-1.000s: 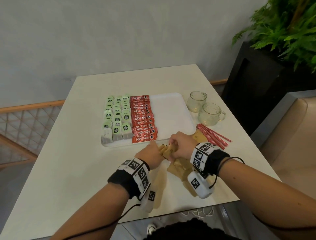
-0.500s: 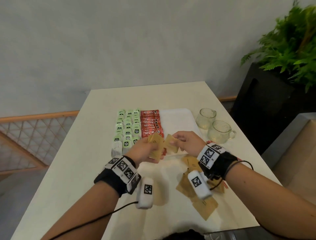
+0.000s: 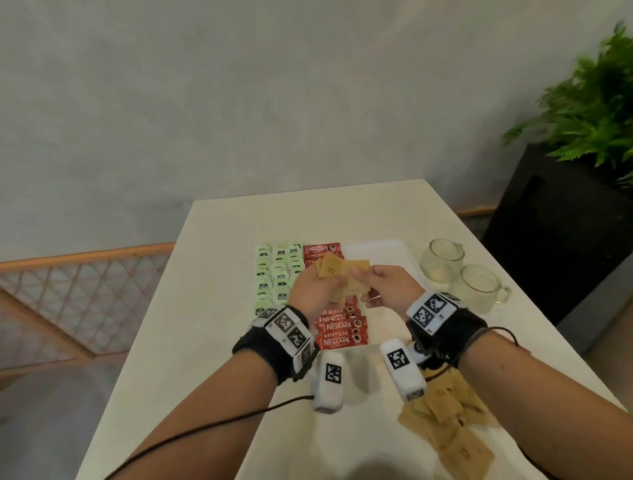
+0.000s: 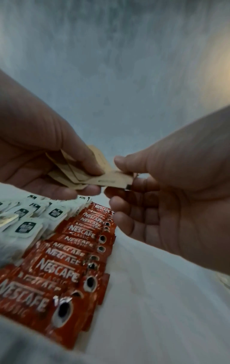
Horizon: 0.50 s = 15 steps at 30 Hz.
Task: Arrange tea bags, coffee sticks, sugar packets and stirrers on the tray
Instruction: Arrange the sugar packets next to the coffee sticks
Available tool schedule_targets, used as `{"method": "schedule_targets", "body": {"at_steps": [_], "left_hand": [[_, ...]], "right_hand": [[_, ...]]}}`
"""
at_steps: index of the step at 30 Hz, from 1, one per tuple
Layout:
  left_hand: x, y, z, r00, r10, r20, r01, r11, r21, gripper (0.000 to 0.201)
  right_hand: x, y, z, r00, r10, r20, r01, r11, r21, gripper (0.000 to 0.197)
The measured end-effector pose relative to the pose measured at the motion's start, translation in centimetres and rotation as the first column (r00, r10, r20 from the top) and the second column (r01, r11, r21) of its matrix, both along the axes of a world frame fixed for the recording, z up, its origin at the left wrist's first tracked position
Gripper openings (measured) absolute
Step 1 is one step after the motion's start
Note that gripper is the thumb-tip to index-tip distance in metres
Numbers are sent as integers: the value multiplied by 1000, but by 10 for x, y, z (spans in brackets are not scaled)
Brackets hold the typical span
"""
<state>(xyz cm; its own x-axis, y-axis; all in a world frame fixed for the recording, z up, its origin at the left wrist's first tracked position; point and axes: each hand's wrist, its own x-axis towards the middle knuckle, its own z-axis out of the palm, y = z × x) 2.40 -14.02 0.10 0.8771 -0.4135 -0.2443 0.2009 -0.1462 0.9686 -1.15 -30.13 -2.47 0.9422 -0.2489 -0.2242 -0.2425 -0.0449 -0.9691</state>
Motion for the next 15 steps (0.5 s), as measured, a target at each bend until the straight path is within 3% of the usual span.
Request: {"method": "schedule_targets", "body": {"at_steps": [5, 9, 15], "left_hand": [[19, -7, 5, 999, 5, 39, -5, 1000, 0, 16], [37, -16, 2, 999, 33, -23, -34, 999, -28, 15], [78, -7, -5, 976, 187, -116, -200, 973, -113, 20]], "right_hand": [[18, -19, 10, 999, 27, -35, -23, 995, 97, 15], [42, -33, 4, 999, 4, -48, -4, 1000, 5, 23], [88, -61, -18, 976, -169, -138, 149, 979, -140, 12]]}}
